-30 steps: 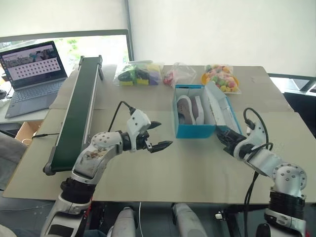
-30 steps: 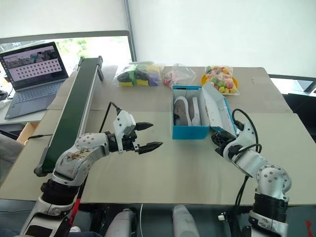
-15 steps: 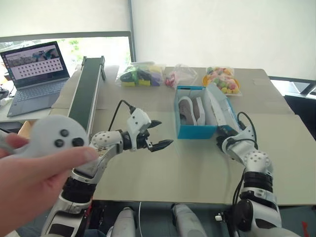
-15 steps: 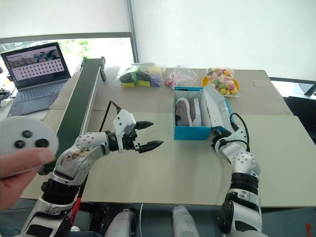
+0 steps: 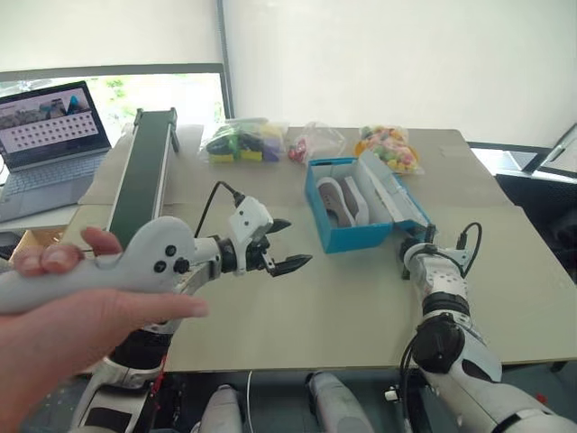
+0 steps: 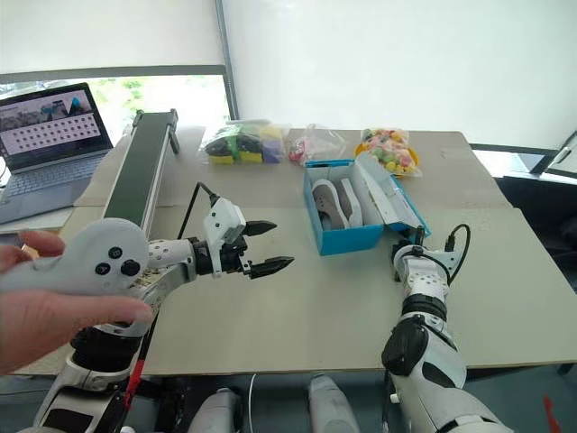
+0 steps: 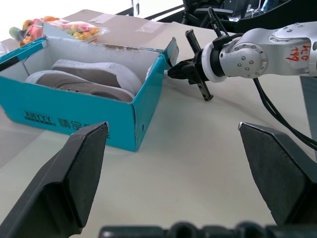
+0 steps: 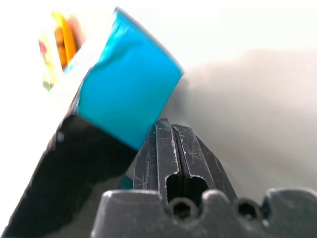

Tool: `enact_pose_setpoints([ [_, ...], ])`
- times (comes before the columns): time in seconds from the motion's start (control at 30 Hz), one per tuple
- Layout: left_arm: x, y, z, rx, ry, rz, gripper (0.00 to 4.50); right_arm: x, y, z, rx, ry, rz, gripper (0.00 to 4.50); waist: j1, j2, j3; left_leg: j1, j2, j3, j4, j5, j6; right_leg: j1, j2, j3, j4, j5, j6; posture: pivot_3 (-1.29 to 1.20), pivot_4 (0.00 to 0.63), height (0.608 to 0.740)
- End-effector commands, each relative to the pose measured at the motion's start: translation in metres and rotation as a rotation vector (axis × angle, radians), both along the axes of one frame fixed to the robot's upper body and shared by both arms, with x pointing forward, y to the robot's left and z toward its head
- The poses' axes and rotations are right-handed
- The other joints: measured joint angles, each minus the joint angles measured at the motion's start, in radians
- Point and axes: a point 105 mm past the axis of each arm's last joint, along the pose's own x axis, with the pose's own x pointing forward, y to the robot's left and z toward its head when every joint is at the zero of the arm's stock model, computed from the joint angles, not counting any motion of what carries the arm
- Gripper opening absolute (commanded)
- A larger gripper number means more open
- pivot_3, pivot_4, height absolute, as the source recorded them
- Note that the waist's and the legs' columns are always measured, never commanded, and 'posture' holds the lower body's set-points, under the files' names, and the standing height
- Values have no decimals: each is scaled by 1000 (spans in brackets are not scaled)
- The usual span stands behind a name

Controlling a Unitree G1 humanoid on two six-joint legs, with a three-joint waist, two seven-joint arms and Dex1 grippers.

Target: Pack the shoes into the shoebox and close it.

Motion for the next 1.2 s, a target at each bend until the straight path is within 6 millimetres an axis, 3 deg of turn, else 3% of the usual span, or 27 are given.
enact_pose_setpoints([
  [0.03, -1, -1, 17, -16, -49, -21, 4500, -4, -2, -12, 55, 9, -57, 27, -10, 0, 0, 0, 0, 0, 0, 0, 0, 0, 0, 0, 0, 0, 0, 0, 150, 740],
  [0.23, 0, 0, 19, -11, -50, -17, 4500, -6, -7, -17, 91, 15, -93, 27, -22, -1, -1, 2, -1, -2, 0, 0, 0, 3, 0, -1, -1, 0, 0, 0, 150, 740],
  [0.57, 0, 3, 19, -13, -52, -3, 4500, 5, 4, -3, 8, -7, 10, 27, -23, -2, -1, 4, -1, -5, -1, -2, -3, 9, 0, -3, -9, 0, 0, 0, 150, 740],
  [0.8, -2, 1, 17, -17, -46, -1, 4500, 25, 2, 44, -92, -192, 24, 27, -38, 3, 4, 2, -2, -5, -2, -2, -3, 8, 0, -2, -9, 0, 0, 0, 150, 740],
  [0.97, -3, 0, 16, -18, -40, -2, 4500, 28, -6, 66, -60, -342, -43, 27, -41, 11, 10, -8, -6, -6, -5, 3, 4, -8, 0, 1, 3, 1, 2, 0, 150, 740],
  [1.2, -4, 0, 15, -13, -32, -5, 4500, 32, -9, 105, -109, -548, -55, 27, -33, 18, 14, -9, -8, -12, -12, 3, 6, -9, 1, 0, 4, -2, 11, 0, 150, 740],
])
